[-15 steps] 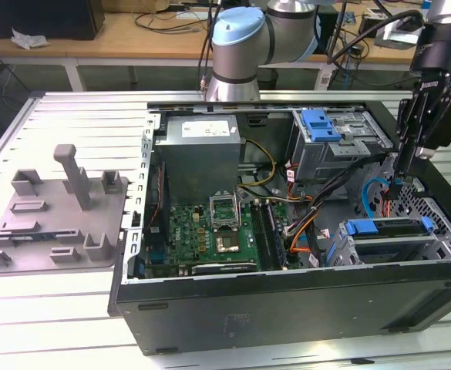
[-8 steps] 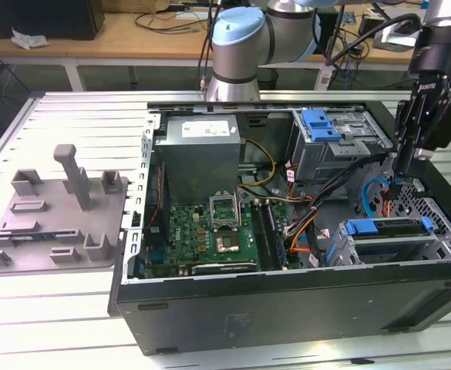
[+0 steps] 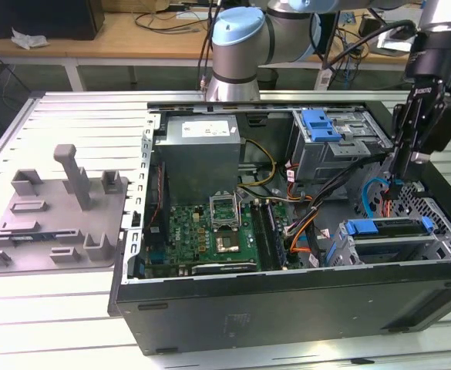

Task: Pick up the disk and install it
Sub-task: 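Insert the first disk wire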

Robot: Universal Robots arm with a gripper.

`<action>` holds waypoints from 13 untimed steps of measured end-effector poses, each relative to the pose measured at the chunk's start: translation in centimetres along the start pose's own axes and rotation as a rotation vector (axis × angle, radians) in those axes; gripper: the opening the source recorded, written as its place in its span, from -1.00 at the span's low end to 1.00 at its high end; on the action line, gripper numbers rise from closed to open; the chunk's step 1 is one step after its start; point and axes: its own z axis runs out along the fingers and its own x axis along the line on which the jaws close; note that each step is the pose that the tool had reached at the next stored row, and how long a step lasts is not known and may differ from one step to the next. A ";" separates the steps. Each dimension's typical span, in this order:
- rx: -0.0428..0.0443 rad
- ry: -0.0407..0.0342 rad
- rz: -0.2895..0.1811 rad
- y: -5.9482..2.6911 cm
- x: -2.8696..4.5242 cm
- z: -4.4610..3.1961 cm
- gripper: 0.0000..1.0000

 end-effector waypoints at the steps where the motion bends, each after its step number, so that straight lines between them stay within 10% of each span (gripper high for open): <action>1: 0.0006 0.0022 0.000 0.02 -0.13 0.06 -0.17; 8: 0.0054 0.0198 0.002 0.12 -0.73 0.19 -0.67; 13: 0.0068 0.0260 0.003 0.13 -0.82 0.24 -0.67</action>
